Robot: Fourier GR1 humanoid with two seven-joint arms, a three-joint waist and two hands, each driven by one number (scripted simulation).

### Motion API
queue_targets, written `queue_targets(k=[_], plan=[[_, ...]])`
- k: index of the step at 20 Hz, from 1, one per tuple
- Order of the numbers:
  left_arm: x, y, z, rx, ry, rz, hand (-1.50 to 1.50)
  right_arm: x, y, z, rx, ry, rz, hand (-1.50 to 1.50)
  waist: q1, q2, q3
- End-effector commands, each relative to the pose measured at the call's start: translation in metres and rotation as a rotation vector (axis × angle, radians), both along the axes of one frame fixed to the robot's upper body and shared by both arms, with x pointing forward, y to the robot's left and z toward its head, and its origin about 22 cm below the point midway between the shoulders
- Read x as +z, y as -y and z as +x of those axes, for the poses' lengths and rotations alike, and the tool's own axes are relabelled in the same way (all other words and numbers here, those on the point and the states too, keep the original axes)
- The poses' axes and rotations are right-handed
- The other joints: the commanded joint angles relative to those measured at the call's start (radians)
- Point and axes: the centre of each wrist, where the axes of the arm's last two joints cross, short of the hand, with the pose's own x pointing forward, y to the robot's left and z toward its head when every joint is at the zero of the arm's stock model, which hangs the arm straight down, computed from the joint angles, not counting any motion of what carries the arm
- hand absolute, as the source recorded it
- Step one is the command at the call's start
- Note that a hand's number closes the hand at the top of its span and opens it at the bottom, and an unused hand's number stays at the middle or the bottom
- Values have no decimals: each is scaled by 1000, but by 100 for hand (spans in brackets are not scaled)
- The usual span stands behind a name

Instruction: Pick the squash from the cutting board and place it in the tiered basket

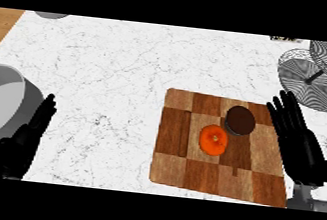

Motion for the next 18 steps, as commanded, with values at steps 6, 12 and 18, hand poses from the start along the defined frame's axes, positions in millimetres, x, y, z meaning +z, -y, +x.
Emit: queue_targets(k=[6,12,18], plan=[[55,53,47,-91,290,-62,0,66,3,73,423,324,266,150,50,24,12],[52,81,52,-116,254,-124,0,3,-4,74,617,52,457,-150,46,32,11],[52,93,65,-100,237,-126,0,47,96,93,800,252,307,-150,22,23,6]])
